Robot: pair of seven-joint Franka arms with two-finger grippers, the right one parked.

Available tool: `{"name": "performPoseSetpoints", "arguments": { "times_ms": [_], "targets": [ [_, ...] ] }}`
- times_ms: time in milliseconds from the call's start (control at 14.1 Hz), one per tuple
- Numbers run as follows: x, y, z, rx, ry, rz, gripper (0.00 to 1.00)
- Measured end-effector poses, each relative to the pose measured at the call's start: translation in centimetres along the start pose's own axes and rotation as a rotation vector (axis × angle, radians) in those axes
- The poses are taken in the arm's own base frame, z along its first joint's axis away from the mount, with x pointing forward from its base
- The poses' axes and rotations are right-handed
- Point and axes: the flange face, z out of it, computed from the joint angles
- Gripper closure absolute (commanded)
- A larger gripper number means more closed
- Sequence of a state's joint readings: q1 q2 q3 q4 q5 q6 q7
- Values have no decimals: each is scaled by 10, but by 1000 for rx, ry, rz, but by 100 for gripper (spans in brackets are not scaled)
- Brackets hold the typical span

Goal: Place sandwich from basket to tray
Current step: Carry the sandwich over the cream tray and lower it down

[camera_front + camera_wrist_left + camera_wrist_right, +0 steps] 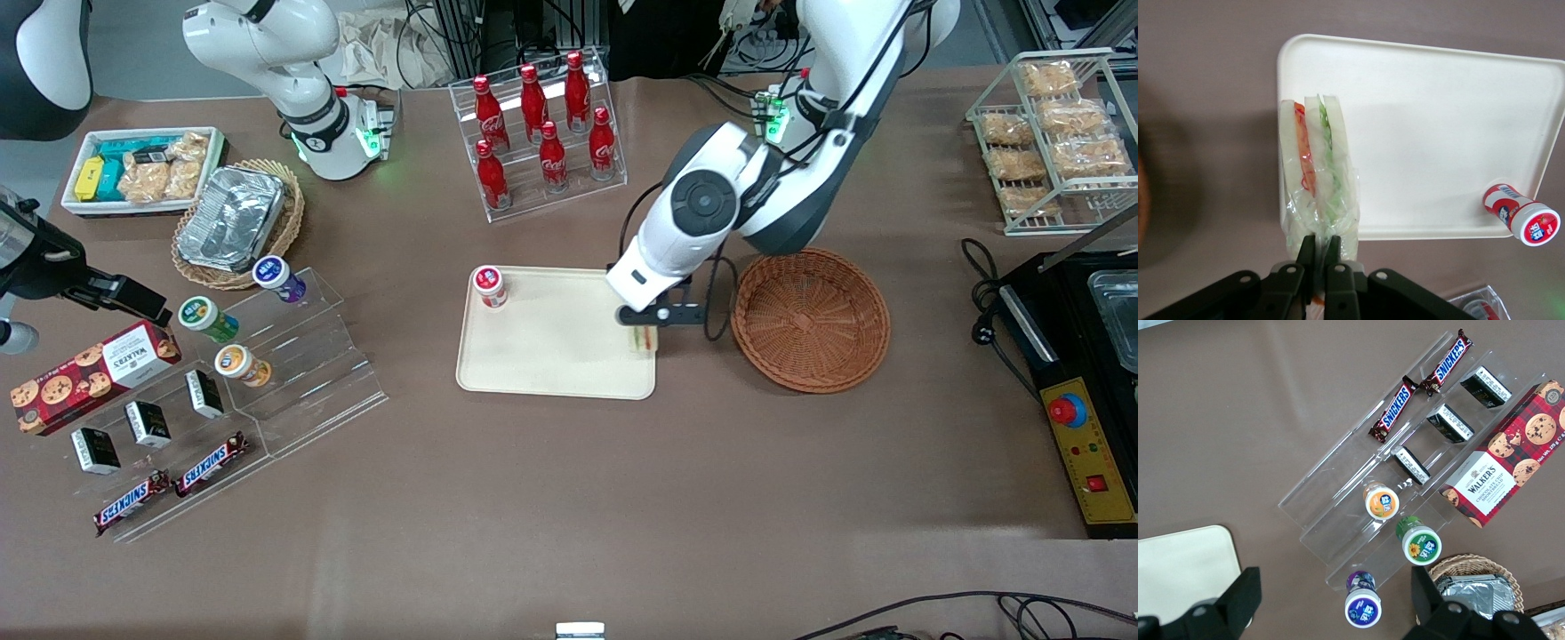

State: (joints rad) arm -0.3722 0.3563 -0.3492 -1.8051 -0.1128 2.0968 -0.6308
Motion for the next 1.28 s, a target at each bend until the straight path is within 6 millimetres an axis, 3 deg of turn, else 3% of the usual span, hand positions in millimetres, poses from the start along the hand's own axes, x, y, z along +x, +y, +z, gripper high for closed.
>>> {"name": "performPoseSetpoints", "arguments": {
  "times_ms": [284,496,567,638,709,780,1064,1277],
  "targets": [
    [7,5,47,-3,6,24,100],
    [11,-1,68,65,31,81,96],
    [10,-2,72,82,37,98,78],
    [9,-2,75,96,42,111,68],
    [7,-2,77,104,44,119,29],
    [7,-2,77,106,45,122,1],
    [8,-3,72,104,53,118,0],
    [11,-17,49,144,23,91,0]
  ]
}}
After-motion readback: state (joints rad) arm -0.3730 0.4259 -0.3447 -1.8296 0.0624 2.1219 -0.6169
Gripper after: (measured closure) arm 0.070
